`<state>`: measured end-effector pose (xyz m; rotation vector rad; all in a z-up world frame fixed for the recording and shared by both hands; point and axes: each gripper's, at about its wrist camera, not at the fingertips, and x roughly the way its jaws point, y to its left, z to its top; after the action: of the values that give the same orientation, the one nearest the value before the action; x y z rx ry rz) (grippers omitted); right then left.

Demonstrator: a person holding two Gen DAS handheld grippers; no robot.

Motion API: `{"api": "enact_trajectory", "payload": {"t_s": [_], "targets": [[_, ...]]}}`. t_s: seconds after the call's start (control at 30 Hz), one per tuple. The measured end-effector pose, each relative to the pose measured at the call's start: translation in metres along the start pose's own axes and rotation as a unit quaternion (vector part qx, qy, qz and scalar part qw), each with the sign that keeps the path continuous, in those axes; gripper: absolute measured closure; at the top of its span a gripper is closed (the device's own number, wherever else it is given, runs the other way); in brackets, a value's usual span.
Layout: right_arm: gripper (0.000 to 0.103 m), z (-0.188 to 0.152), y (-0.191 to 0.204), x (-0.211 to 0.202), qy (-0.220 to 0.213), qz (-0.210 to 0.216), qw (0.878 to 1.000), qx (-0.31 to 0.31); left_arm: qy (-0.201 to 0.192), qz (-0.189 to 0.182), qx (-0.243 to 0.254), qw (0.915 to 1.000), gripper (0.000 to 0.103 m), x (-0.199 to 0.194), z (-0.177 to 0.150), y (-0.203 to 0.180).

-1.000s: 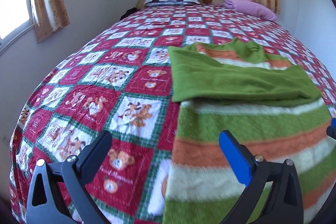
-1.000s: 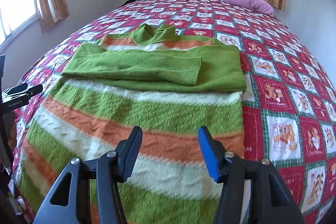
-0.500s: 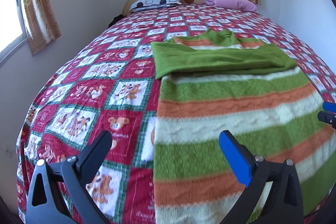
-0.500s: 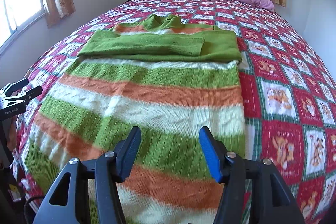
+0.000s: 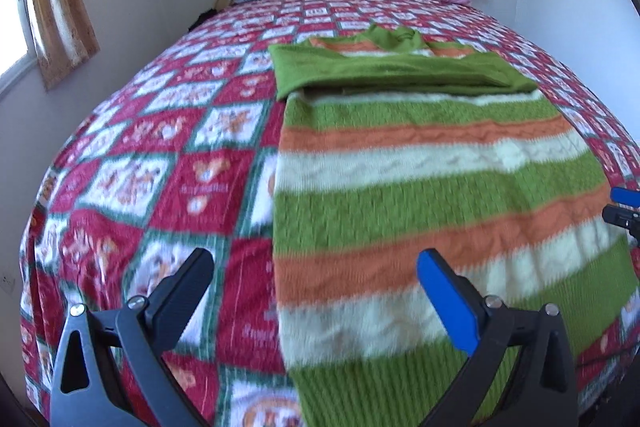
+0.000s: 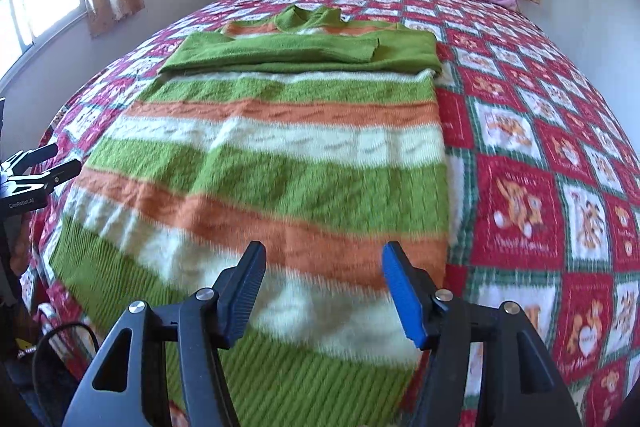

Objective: Fold small clothes

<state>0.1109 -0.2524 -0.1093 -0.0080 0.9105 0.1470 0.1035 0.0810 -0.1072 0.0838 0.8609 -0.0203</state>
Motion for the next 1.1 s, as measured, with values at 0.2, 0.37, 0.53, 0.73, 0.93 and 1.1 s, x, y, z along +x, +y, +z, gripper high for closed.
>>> {"api": "enact_trajectory", "payload": {"t_s": [0.2, 0.37, 0.53, 0.73, 0.93, 1.1], "targets": [[0.042, -0.033, -0.009, -0.015, 0.010, -0.009, 1.000, 0.009, 0.024, -0.024, -0.015, 0.9993, 0.000, -0.014, -0.027, 0.017], [0.042, -0.055, -0.014, -0.023, 0.018, -0.013, 1.000, 0.019, 0.038, -0.064, -0.036, 0.9966, 0.002, -0.028, -0.046, 0.023], [0.042, -0.068, -0.016, -0.033, 0.016, -0.011, 0.999, 0.025, 0.066, -0.096, -0.033, 0.9927, 0.011, -0.023, -0.062, 0.013], [0.042, -0.080, -0.019, -0.045, 0.011, -0.023, 0.999, 0.028, 0.095, -0.110, -0.051, 0.9880, 0.037, -0.015, -0.072, 0.012], [0.041, -0.093, -0.030, -0.046, 0.010, -0.028, 0.998, 0.050, 0.093, -0.106, -0.065, 0.9879, 0.047, -0.013, -0.074, 0.015], [0.042, -0.095, -0.031, -0.046, 0.007, -0.025, 0.998, 0.058, 0.083, -0.109, -0.050, 0.9893, 0.086, -0.015, -0.077, 0.010]]}}
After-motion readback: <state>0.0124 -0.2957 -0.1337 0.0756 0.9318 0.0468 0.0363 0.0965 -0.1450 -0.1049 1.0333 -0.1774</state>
